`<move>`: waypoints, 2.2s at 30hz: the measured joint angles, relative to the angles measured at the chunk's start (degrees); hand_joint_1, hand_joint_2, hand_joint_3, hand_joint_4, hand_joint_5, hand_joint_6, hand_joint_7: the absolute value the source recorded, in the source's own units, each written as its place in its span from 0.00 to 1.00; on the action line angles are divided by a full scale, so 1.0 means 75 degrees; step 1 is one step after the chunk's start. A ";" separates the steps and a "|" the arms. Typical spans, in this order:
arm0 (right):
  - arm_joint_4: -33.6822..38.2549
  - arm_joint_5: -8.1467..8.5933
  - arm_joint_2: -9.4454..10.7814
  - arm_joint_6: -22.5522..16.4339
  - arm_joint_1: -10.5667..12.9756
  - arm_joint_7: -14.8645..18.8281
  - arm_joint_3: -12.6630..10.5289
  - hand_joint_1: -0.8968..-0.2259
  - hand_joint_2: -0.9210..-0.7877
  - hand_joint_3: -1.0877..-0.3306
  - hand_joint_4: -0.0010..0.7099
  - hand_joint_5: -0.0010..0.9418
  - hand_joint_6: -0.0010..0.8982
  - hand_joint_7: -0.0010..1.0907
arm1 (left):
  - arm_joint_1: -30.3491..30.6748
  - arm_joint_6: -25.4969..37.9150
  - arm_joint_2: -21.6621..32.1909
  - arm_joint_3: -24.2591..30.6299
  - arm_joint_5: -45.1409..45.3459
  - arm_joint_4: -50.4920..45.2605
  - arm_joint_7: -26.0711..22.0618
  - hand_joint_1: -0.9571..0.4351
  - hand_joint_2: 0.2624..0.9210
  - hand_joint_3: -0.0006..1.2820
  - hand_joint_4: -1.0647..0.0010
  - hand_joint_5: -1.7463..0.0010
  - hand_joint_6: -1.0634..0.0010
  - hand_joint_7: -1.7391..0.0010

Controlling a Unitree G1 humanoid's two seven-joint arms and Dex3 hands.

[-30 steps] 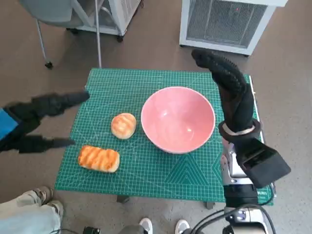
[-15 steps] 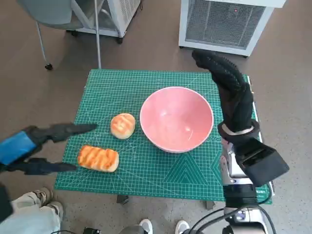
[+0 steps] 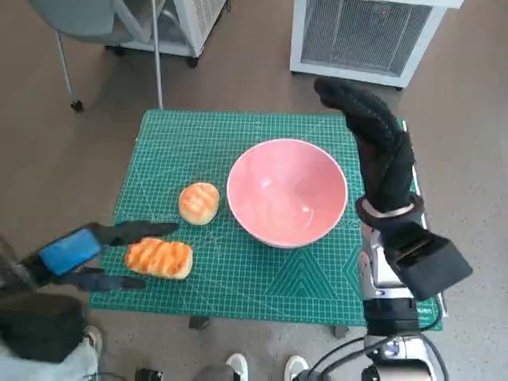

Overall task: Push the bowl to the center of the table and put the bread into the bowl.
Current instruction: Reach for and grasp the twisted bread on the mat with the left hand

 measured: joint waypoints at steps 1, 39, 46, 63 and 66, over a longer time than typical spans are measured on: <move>-0.0010 0.0007 -0.0001 0.0015 0.0001 0.0008 -0.0002 0.28 0.00 0.36 0.39 0.00 0.00 0.62 | -0.0016 -0.0053 -0.0075 -0.0155 0.0131 0.0157 0.0051 0.52 0.92 0.00 0.64 1.00 0.55 0.99; -0.0075 -0.0062 -0.0079 -0.0062 0.0012 0.0026 -0.0087 0.34 0.00 0.35 0.39 0.00 0.00 0.62 | -0.0803 -0.0749 -0.0390 -0.1817 0.2313 0.1463 0.1767 0.69 0.96 0.10 0.35 0.31 0.45 0.32; -0.0051 -0.0062 -0.0079 -0.0076 0.0012 0.0026 -0.0089 0.34 0.00 0.35 0.39 0.00 0.00 0.62 | -0.0782 -0.0870 -0.0286 -0.1789 0.2325 0.1544 0.1885 0.69 0.99 0.09 0.37 0.31 0.48 0.29; -0.0058 -0.0045 -0.0077 -0.0093 0.0034 0.0028 -0.0080 0.34 0.00 0.35 0.39 0.00 0.00 0.62 | -0.0392 -0.0712 -0.0201 -0.0871 0.1862 0.0699 0.1795 0.69 1.00 0.10 0.38 0.31 0.50 0.28; -0.0064 -0.0044 -0.0070 -0.0092 0.0037 0.0028 -0.0069 0.34 0.00 0.35 0.39 0.00 0.00 0.62 | -0.0411 -0.0659 -0.0202 -0.0579 0.1640 0.0314 0.1769 0.69 1.00 0.10 0.39 0.29 0.51 0.28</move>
